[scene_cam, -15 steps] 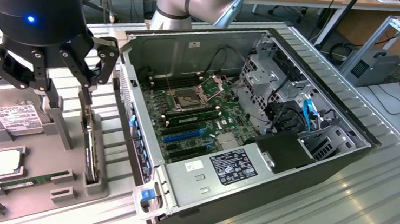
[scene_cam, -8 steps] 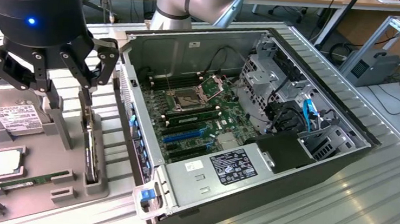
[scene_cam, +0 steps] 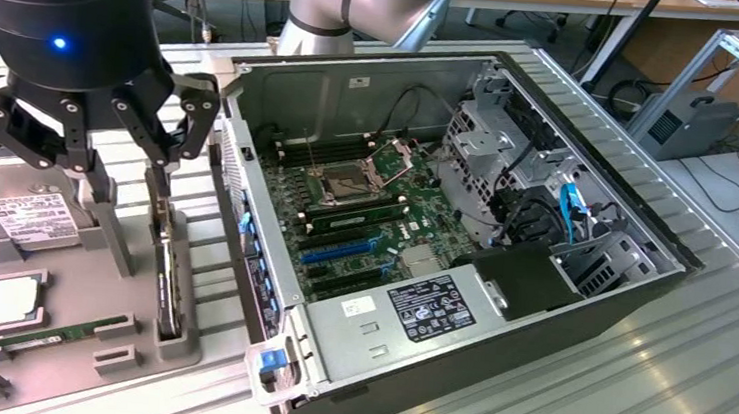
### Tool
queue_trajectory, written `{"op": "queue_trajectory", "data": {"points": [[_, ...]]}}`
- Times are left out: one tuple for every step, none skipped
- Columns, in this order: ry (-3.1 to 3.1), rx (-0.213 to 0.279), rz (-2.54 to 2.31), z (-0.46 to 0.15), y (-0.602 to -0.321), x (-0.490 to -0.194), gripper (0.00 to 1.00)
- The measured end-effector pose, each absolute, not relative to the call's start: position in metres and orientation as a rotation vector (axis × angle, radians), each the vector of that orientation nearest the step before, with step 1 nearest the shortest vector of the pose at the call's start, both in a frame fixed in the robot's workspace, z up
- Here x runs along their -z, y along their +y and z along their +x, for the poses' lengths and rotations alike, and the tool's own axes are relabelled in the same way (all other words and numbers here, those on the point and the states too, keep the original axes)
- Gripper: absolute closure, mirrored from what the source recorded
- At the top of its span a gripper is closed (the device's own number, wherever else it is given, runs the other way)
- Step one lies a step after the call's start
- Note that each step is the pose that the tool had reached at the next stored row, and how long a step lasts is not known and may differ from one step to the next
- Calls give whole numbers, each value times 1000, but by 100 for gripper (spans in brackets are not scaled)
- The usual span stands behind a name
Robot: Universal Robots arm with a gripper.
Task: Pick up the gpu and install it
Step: 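Pick up the gpu and move the gpu toward the slot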
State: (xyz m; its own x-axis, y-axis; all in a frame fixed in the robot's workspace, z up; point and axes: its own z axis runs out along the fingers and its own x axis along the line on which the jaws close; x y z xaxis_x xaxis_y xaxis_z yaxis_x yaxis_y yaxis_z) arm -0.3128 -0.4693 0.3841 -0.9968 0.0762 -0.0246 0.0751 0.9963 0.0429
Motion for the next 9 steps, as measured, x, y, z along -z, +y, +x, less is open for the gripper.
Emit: {"op": "queue_trajectory", "data": {"points": [[3113, -65, 118, -313, -469, -384, 52], [3113, -65, 118, -313, -469, -383, 52], [3113, -65, 118, -313, -469, -383, 52], [3113, -65, 118, -313, -469, -383, 52], [3113, -65, 118, -313, -469, -383, 52], [3113, -65, 118, -313, -469, -382, 52], [3113, -64, 118, -313, -469, -381, 52], [3112, -64, 118, -313, -469, -381, 52], [3112, -64, 118, -313, -469, -380, 52]]}}
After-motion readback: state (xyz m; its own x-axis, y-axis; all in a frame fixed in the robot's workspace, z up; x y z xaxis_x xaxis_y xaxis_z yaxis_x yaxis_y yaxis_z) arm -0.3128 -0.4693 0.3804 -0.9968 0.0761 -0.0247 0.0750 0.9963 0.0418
